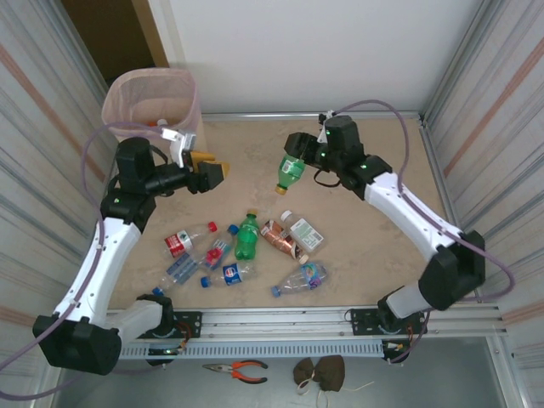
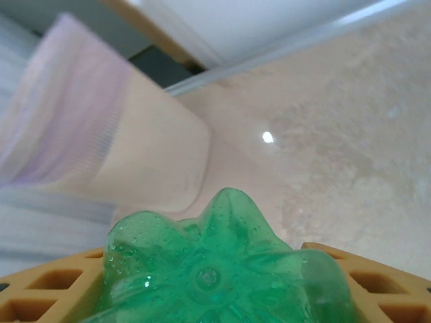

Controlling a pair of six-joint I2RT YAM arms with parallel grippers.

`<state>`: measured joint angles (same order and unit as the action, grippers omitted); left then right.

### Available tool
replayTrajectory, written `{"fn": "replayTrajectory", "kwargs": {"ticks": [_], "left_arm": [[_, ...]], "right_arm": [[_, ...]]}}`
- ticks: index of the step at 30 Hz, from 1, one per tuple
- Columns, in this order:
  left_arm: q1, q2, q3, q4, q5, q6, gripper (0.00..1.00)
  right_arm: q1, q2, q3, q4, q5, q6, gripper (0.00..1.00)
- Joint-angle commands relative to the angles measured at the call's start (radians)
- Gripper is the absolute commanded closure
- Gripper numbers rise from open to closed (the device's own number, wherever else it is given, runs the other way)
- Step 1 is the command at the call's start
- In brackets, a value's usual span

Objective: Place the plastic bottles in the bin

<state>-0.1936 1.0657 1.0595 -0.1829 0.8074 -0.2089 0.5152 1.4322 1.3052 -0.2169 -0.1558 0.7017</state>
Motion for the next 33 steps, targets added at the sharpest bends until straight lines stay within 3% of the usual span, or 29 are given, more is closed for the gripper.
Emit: {"fn": "replayTrajectory", "kwargs": {"ticks": [1,7,17,23,33], "left_arm": [[-0.053,-0.014,-0.003,0.179,0.069,-0.028,0.24],[-0.185,0.013,0.025,0.273,0.09,0.027,0.17],[-0.391,0.104,0.127,0.295,0.115,0.126,0.13],[-0.505,0.18,0.24,0.162,0.05,0.235,0.13],[-0.587,0.222,0.246,0.215,0.049,0.272,0.19]], "right_arm": [[-0.008,-0.104,-0.031,0.045,-0.132,-0.241,0.46],[-0.009,-0.251,-0.062,0.08,-0.322,-0.421,0.5],[0.034,-0.402,-0.088,0.156,-0.484,-0.57,0.53],[0.069,-0.435,-0.062,0.131,-0.498,-0.623,0.54],[0.099,-0.475,-0.054,0.126,-0.428,-0.625,0.55]]}}
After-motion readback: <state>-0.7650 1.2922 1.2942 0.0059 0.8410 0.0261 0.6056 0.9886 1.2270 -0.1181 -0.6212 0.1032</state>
